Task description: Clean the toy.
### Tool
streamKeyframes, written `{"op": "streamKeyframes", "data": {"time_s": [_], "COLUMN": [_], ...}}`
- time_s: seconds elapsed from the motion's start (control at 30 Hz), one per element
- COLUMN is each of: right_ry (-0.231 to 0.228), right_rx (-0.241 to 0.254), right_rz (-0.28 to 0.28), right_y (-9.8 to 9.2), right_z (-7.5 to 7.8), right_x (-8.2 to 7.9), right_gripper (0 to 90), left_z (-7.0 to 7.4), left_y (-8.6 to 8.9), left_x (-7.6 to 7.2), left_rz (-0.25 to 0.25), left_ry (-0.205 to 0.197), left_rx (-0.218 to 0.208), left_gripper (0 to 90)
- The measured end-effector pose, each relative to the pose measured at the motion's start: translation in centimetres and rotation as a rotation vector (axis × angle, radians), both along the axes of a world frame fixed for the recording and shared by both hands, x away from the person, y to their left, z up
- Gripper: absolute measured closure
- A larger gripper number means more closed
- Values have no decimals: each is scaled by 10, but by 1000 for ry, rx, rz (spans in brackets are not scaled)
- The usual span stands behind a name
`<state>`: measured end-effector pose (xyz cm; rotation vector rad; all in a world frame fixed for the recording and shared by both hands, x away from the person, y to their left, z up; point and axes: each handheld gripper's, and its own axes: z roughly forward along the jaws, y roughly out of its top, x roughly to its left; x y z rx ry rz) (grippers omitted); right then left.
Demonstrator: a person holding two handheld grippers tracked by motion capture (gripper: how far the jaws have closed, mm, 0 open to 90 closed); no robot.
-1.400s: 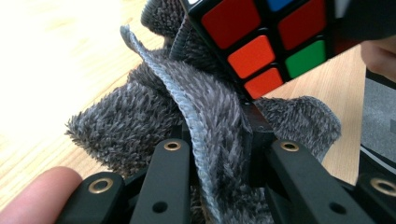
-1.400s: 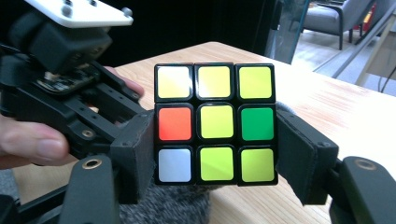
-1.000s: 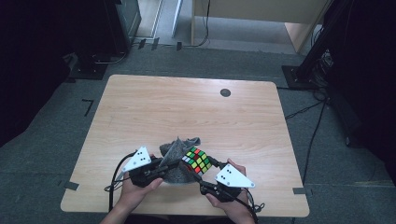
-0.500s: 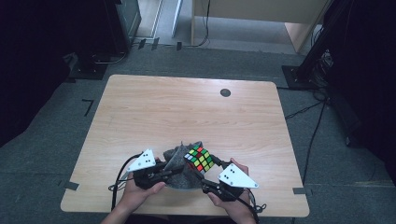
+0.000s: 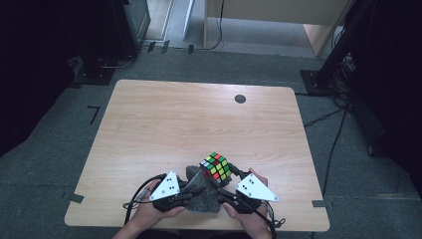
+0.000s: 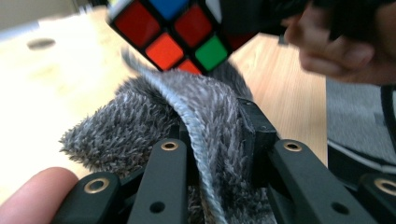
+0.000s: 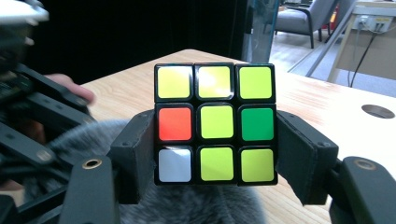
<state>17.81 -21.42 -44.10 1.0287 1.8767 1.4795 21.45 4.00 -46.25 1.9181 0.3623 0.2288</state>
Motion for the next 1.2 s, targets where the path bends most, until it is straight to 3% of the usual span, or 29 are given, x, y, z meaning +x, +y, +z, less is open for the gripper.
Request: {"op": "streamKeyframes", "data": {"time_s": [0.07,0.17,0.23,0.37,0.43,0.53,0.63,0.67,0.77,0.87,0.97,1.03,1.2], "right_ry": [2,19,22,17,13,17,27,30,33,26,21,13,7], "right_rx": [-9,-3,-3,2,-6,-35,-45,-50,-28,-10,7,-6,-28], "right_rz": [-19,-40,-48,-33,-11,-10,-27,-37,-48,-37,3,37,98], "right_y": [-3,-7,-8,-4,0,3,0,-1,-5,-4,0,5,14], "right_z": [-1,-2,-2,-1,-2,-6,-9,-9,-7,-4,-3,-4,-8], "right_x": [1,4,4,2,1,3,4,5,5,4,2,0,-3], "right_gripper": [349,349,348,348,348,349,349,349,349,349,348,349,349], "left_z": [4,9,7,-1,-1,8,14,15,12,5,2,3,9], "left_y": [7,16,17,9,8,16,26,29,30,25,22,28,40], "left_x": [1,5,8,11,10,9,10,11,16,20,26,30,35], "left_rz": [25,52,66,90,76,49,53,61,92,129,208,197,130], "left_ry": [-17,-6,15,30,27,30,30,30,54,106,159,212,296], "left_rx": [-37,-79,-62,23,18,-101,-178,-187,-158,-103,-63,-130,-280], "left_gripper": [753,753,746,718,718,729,731,731,731,729,719,721,730]}}
